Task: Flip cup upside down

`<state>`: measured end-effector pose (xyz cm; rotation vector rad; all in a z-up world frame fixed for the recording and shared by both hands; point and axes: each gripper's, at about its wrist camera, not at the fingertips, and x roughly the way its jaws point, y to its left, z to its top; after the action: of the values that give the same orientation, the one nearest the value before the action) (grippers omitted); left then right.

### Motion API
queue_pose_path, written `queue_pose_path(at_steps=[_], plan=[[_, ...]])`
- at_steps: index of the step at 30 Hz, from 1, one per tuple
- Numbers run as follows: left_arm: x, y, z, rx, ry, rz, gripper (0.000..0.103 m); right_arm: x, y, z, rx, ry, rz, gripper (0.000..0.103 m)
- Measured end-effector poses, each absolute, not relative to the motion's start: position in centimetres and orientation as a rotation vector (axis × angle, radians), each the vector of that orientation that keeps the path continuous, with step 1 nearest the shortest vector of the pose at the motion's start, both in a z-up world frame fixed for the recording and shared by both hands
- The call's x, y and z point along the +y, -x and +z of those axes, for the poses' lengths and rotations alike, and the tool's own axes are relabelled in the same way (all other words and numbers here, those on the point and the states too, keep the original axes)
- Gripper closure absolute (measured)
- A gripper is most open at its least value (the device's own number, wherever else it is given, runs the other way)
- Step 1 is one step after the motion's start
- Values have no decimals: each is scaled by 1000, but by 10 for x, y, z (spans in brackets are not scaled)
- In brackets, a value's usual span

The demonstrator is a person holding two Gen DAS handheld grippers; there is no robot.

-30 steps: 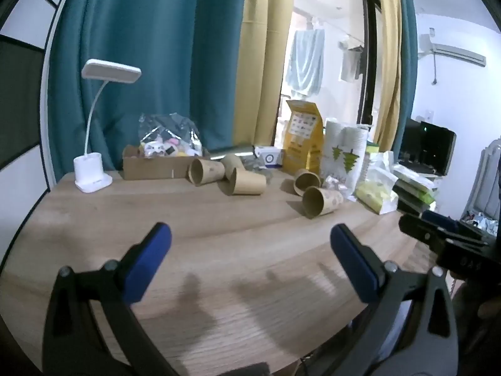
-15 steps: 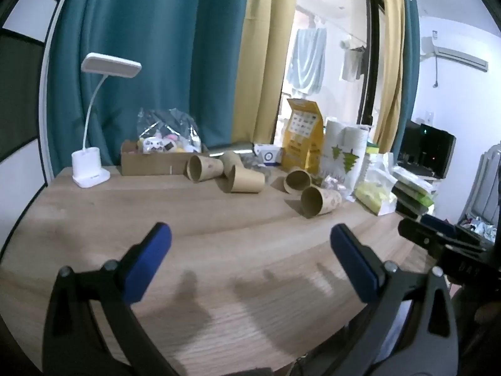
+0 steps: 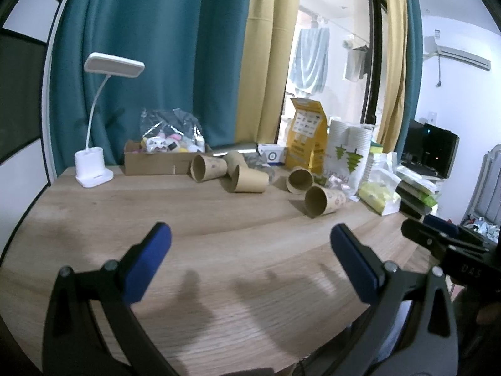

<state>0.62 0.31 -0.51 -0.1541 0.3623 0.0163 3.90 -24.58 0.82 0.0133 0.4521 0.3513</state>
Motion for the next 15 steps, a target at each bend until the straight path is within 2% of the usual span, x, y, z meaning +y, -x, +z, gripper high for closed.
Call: queue_pose_path(at_steps=[15], plan=[[4, -6, -7, 367, 153, 12, 0, -246, -39, 7, 455, -15, 352, 26]])
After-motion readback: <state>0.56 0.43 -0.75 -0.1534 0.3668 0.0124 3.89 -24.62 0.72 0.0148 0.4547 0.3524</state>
